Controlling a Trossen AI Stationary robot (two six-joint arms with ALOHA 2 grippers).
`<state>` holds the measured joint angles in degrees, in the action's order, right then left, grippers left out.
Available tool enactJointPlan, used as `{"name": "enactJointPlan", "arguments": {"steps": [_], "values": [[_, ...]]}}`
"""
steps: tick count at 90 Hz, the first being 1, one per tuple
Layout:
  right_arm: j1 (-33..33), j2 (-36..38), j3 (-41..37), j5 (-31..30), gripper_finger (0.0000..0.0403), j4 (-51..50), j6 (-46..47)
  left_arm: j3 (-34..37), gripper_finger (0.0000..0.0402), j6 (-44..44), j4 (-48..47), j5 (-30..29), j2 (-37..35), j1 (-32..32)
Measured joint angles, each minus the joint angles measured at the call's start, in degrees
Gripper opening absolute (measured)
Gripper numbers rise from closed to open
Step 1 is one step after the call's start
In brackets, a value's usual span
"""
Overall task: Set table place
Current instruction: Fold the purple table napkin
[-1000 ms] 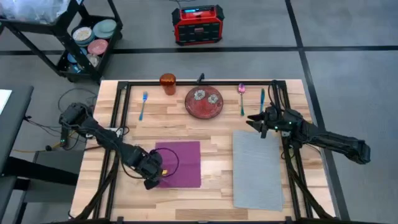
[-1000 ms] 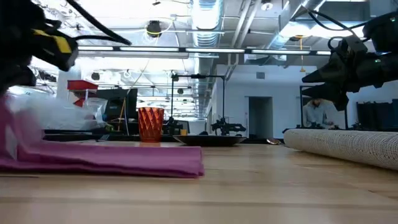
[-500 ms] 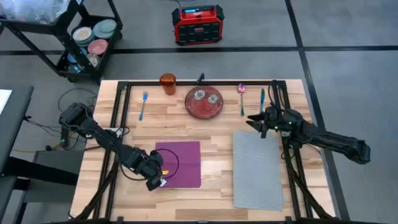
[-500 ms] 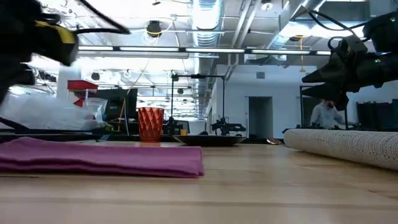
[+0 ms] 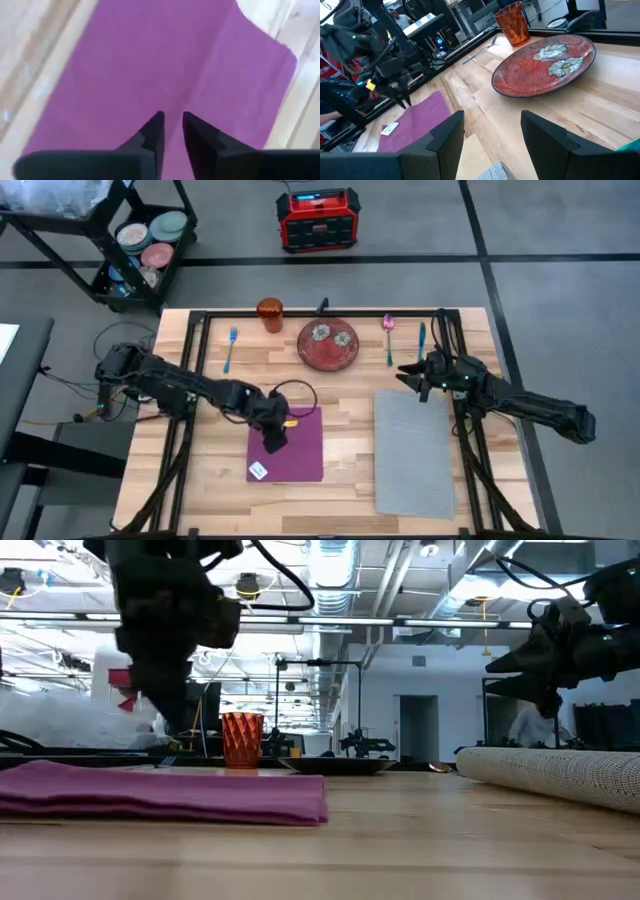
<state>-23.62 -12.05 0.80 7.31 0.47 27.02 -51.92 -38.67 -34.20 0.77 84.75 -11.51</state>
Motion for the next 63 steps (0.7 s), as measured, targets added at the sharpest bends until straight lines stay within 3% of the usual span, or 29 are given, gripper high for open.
{"name": "enactJointPlan", "arguments": {"steps": [30, 43, 63], "values": [[0.0, 0.0, 0.0, 0.1, 0.0185, 0.0, 0.0, 0.0, 0.0148, 6.0, 0.5, 5.0, 1.0, -0.9], [0.0, 0.0, 0.0, 0.1, 0.0185, 0.0, 0.0, -0.2, 0.0164, 7.5, 1.0, 8.1, 5.1, -1.4], [0.0, 0.0, 0.0, 0.2, 0.0185, 0.0, 0.1, -3.3, 0.0177, 10.0, 0.1, 8.1, 11.9, -2.0]]}}
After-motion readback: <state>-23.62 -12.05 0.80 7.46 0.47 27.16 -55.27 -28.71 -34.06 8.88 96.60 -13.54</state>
